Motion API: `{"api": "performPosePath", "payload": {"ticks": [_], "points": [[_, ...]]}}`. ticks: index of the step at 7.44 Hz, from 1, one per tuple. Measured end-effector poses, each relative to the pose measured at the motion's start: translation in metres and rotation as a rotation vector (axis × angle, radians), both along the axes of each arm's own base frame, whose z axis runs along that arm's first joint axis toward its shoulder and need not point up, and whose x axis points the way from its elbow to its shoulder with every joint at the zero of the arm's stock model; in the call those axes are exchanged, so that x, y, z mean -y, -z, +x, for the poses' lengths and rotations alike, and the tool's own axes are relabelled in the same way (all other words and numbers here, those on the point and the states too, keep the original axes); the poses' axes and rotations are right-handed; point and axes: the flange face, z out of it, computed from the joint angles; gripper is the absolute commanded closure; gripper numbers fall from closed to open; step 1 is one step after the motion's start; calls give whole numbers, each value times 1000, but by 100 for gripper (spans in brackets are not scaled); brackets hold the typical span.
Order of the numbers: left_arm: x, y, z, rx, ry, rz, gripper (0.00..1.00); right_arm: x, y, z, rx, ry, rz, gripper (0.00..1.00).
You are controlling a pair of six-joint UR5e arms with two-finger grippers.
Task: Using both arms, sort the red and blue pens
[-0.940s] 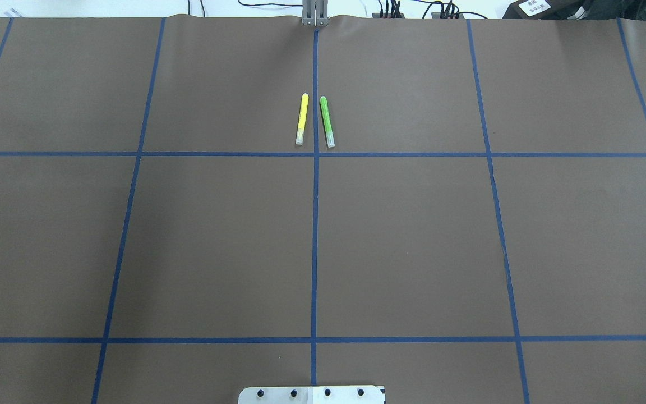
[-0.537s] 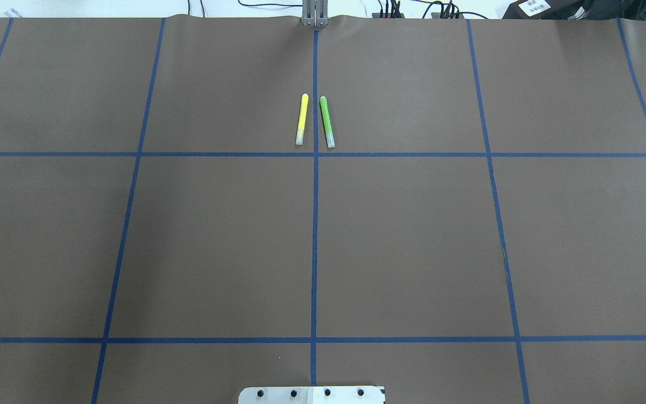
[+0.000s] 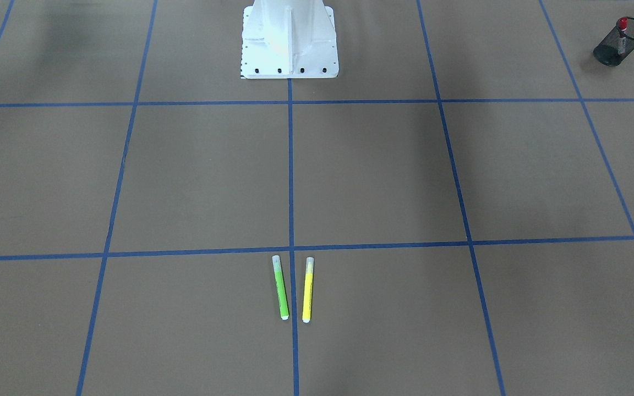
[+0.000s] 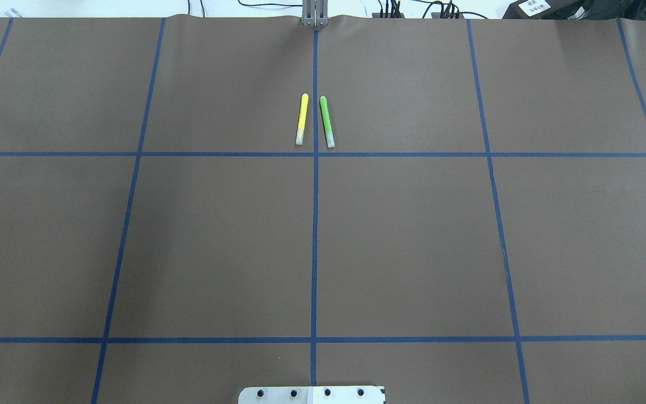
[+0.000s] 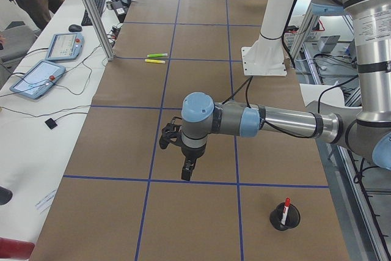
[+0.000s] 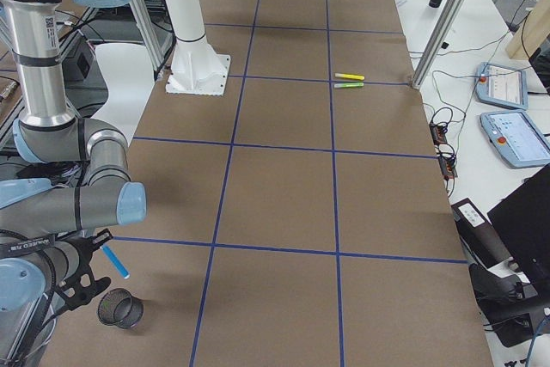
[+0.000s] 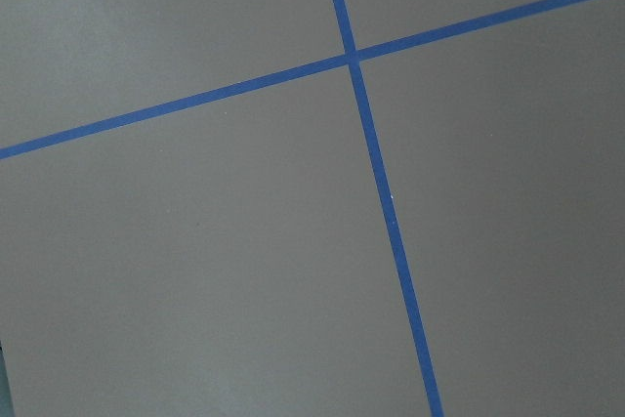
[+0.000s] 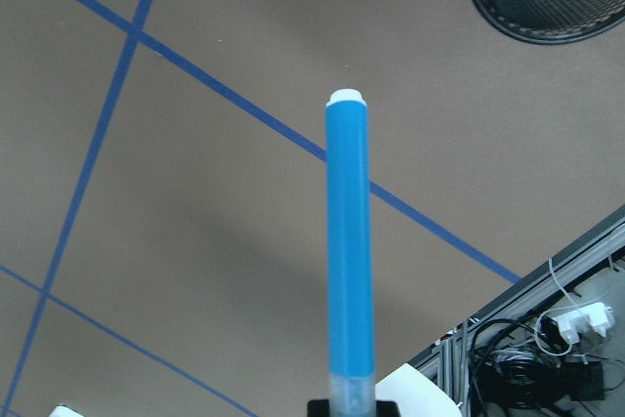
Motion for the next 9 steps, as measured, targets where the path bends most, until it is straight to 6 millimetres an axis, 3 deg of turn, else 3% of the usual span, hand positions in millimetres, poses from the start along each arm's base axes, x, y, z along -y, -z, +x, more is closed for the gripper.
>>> {"api": "performPosePath", "payload": {"ticks": [2, 7, 9], "points": [[0, 1, 0, 0, 0, 3, 0, -1, -33, -1, -36, 9, 18, 100], [0, 12, 0, -2, 2, 22, 0, -29, -56, 7, -113, 63, 3, 100], [0, 16, 0, -2, 3, 30, 0, -39, -72, -1, -118, 55, -7, 100]]}}
